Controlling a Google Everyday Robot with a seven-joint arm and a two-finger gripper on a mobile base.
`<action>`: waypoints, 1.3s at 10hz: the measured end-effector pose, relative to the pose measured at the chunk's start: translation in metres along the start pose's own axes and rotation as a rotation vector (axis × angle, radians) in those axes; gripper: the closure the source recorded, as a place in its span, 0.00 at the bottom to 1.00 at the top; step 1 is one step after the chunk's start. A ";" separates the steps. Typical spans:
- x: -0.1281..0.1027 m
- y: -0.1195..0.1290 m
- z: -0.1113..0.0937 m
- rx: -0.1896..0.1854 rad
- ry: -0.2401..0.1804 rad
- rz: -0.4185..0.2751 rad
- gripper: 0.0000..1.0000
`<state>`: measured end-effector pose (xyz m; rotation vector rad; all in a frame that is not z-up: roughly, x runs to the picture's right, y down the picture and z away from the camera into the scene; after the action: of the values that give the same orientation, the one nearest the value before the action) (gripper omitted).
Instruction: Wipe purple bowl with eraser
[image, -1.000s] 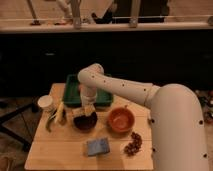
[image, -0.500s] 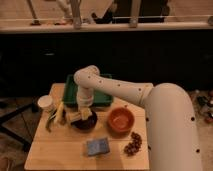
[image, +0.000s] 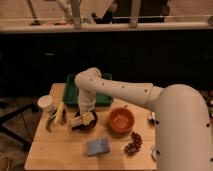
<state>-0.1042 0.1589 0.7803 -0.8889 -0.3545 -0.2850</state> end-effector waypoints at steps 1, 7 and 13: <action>0.012 0.002 0.001 -0.006 0.005 0.025 1.00; 0.028 -0.028 -0.001 0.022 0.004 0.060 1.00; -0.009 -0.032 -0.003 0.026 -0.019 -0.040 1.00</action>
<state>-0.1246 0.1381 0.7973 -0.8600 -0.3934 -0.3080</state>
